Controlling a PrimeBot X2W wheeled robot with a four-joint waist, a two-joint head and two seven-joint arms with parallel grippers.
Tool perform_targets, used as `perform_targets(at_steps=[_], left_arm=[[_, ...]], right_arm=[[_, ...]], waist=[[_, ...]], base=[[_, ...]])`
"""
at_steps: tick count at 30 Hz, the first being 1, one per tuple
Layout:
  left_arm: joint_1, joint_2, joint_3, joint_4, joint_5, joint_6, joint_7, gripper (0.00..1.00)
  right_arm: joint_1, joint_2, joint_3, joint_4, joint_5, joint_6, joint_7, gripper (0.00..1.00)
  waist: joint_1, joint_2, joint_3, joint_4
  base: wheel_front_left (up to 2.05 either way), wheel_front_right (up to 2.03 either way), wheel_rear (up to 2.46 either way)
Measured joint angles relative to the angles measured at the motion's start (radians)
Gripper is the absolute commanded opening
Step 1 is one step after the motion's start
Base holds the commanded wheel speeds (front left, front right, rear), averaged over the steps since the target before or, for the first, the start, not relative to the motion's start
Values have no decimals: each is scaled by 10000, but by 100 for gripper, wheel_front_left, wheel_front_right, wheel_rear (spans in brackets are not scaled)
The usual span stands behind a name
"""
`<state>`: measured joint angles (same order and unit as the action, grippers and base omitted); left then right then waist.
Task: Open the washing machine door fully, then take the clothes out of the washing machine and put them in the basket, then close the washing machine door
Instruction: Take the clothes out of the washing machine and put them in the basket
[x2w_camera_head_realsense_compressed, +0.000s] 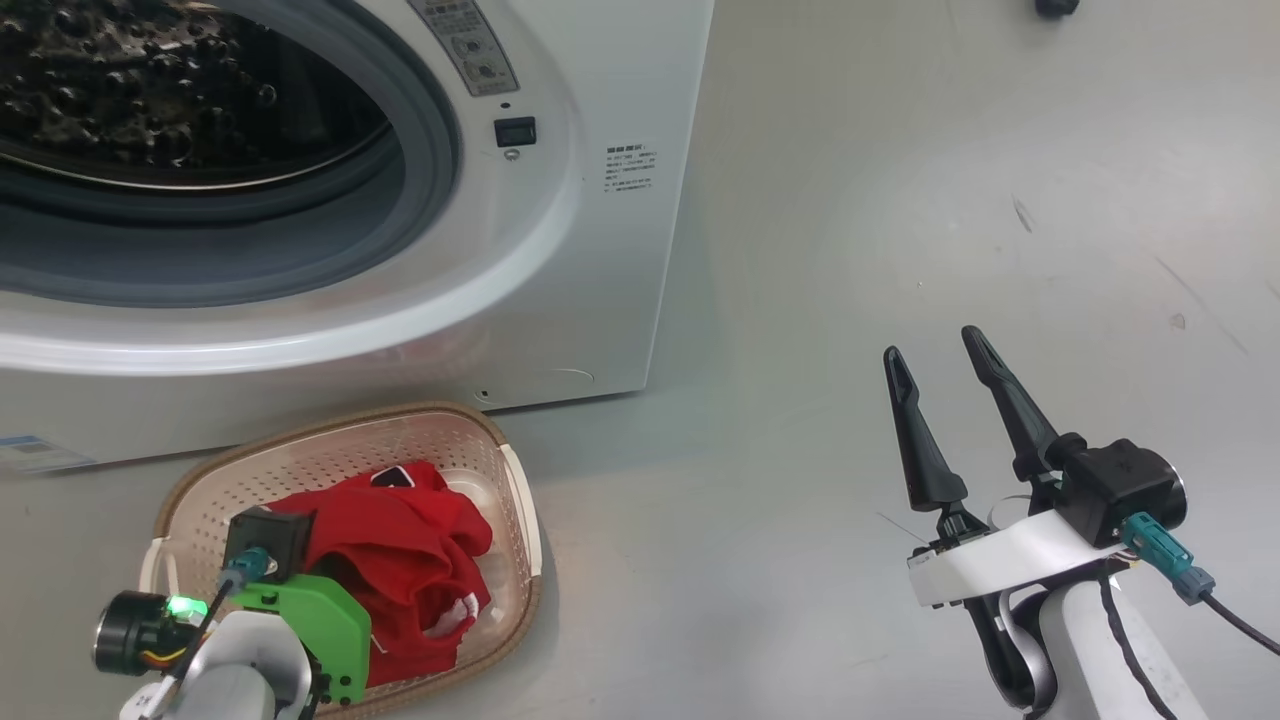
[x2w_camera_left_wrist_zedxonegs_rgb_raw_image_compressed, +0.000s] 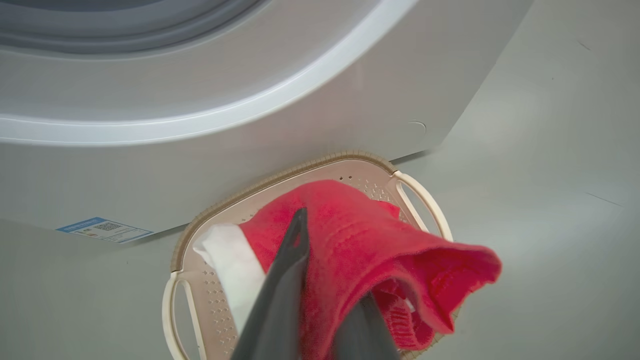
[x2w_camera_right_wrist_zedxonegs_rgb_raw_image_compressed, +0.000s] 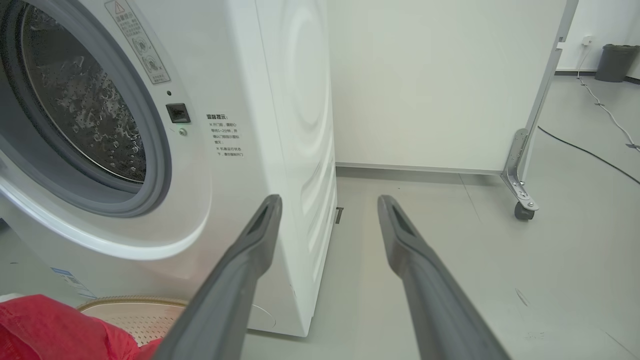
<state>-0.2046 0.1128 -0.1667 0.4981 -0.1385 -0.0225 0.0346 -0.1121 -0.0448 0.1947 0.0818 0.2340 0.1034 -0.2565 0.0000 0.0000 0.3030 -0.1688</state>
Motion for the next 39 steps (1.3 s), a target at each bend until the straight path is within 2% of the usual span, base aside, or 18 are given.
perform_targets(at_steps=[16, 39], left_arm=[[-1151, 286, 719, 1820, -343, 132, 451, 0], [-2223, 291, 1158, 3833, -727, 431, 343, 0]], right_arm=[[-411, 0, -31, -52, 6, 10, 0, 100], [-639, 4, -119, -77, -153, 13, 0, 100]], waist=[[0, 0, 1136, -903], [0, 0, 1695, -870]], base=[[0, 0, 0], [0, 0, 0]])
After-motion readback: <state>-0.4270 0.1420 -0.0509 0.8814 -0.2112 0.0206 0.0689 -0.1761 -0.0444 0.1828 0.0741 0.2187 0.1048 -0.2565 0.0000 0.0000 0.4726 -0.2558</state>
